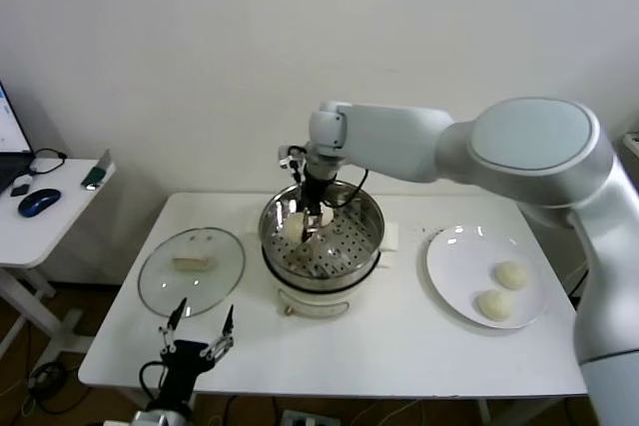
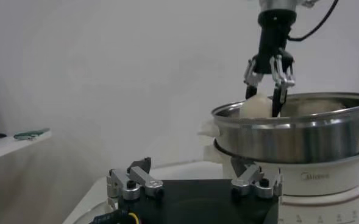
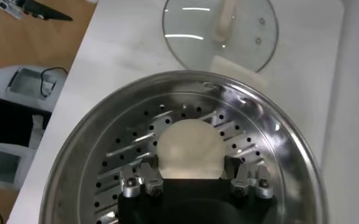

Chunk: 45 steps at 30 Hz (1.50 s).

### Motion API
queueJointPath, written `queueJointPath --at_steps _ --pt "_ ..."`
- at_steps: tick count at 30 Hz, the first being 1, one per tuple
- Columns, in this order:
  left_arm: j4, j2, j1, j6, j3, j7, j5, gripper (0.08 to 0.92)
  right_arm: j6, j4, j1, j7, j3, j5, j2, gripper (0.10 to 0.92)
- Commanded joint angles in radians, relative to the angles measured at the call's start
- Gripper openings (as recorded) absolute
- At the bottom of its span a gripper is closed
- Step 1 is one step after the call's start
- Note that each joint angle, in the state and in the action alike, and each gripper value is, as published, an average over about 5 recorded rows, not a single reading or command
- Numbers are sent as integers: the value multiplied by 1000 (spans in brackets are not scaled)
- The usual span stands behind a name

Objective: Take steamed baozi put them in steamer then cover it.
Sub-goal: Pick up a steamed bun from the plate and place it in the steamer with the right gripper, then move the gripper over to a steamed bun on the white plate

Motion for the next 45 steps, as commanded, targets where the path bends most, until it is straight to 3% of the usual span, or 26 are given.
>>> queueJointPath --at_steps 1,10,16,20,32,45 --pt "14 2 -8 0 1 1 -1 823 4 -77 -69 6 -16 -15 53 696" --pt "26 1 -16 2 3 0 -2 823 7 -107 -82 16 -19 -17 70 700" --pt "26 1 -17 3 3 -1 -2 823 2 -60 -46 5 -12 -18 34 800" --pt "25 3 -17 5 2 -4 -2 823 3 13 18 -9 3 -23 -36 821" --pt "23 1 -13 8 6 -7 -3 823 27 335 246 -65 -3 -161 -441 823" --pt "22 -2 -4 16 -1 -8 2 823 56 530 122 -59 33 -565 -911 823"
